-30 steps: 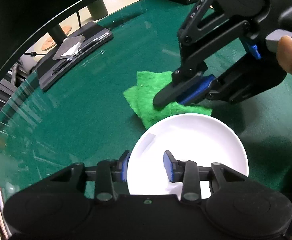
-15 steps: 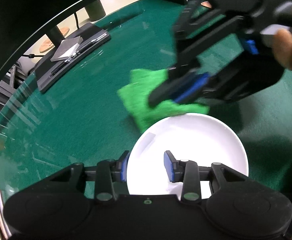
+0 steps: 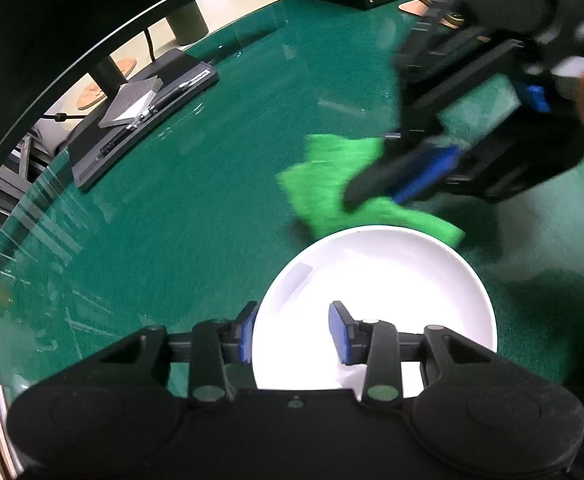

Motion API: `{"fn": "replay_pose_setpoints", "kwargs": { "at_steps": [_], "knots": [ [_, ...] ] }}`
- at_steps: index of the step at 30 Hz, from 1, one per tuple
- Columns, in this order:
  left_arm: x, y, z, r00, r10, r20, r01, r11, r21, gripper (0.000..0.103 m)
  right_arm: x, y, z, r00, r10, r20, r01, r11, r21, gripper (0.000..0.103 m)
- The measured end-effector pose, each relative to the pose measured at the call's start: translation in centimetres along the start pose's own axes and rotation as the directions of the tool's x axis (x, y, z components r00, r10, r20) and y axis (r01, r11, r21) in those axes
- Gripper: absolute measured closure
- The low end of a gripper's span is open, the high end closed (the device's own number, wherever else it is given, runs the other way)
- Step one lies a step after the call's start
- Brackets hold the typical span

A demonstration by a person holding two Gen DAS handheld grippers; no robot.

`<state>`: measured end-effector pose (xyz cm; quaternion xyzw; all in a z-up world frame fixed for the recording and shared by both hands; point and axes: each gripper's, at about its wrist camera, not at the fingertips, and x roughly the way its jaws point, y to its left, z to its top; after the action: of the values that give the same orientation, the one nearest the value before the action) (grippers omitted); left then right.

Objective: Clean bowl
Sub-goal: 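Hold the bowl with the left gripper while the right gripper wipes the cloth over the rim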

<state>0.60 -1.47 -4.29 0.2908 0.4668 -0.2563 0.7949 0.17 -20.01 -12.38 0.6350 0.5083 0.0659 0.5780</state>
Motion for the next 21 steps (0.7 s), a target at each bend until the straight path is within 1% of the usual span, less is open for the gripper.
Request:
{"fn": "replay_pose_setpoints", "kwargs": {
  "at_steps": [3, 5, 7, 9, 12, 14, 17, 21],
  "knots": [
    [0.0, -0.1, 0.0, 1.000, 0.002, -0.002, -0.002, 1.000, -0.002, 0.066, 1.7, 1.1, 0.0, 1.000, 0.002, -0.024, -0.002, 1.000, -0.030, 0.092],
    [0.0, -0.1, 0.0, 1.000, 0.000, -0.001, 0.000, 1.000, -0.004, 0.066, 2.0, 1.4, 0.0, 0.999, -0.003, -0.032, 0.002, 0.999, -0.052, 0.093],
    [0.0, -0.1, 0.0, 1.000, -0.003, 0.001, 0.003, 1.000, -0.002, 0.066, 1.4, 1.1, 0.1, 1.000, 0.002, -0.030, -0.003, 0.998, -0.056, 0.093],
    [0.0, -0.1, 0.0, 1.000, -0.006, 0.003, 0.006, 1.000, 0.003, 0.066, 0.2, 0.4, 0.3, 1.000, -0.001, -0.020, 0.000, 0.999, -0.039, 0.093],
    [0.0, -0.1, -0.1, 1.000, -0.009, 0.009, 0.008, 1.000, 0.010, 0.066, -1.6, -1.1, 0.5, 1.000, -0.012, -0.026, 0.012, 1.000, 0.001, 0.093],
    [0.1, -0.1, 0.1, 1.000, -0.007, 0.009, 0.007, 1.000, 0.013, 0.066, -1.9, -1.5, 0.4, 0.999, -0.023, -0.028, 0.023, 1.000, 0.016, 0.093],
    [0.1, -0.2, 0.1, 1.000, -0.005, 0.007, 0.005, 1.000, 0.012, 0.066, -0.6, -1.4, 0.7, 0.999, -0.037, -0.010, 0.037, 0.999, 0.020, 0.092],
    [0.1, -0.3, 0.1, 1.000, 0.002, 0.005, -0.002, 1.000, 0.010, 0.066, 1.7, 0.0, 0.9, 0.999, -0.032, -0.022, 0.032, 0.999, -0.004, 0.092]
  ]
}}
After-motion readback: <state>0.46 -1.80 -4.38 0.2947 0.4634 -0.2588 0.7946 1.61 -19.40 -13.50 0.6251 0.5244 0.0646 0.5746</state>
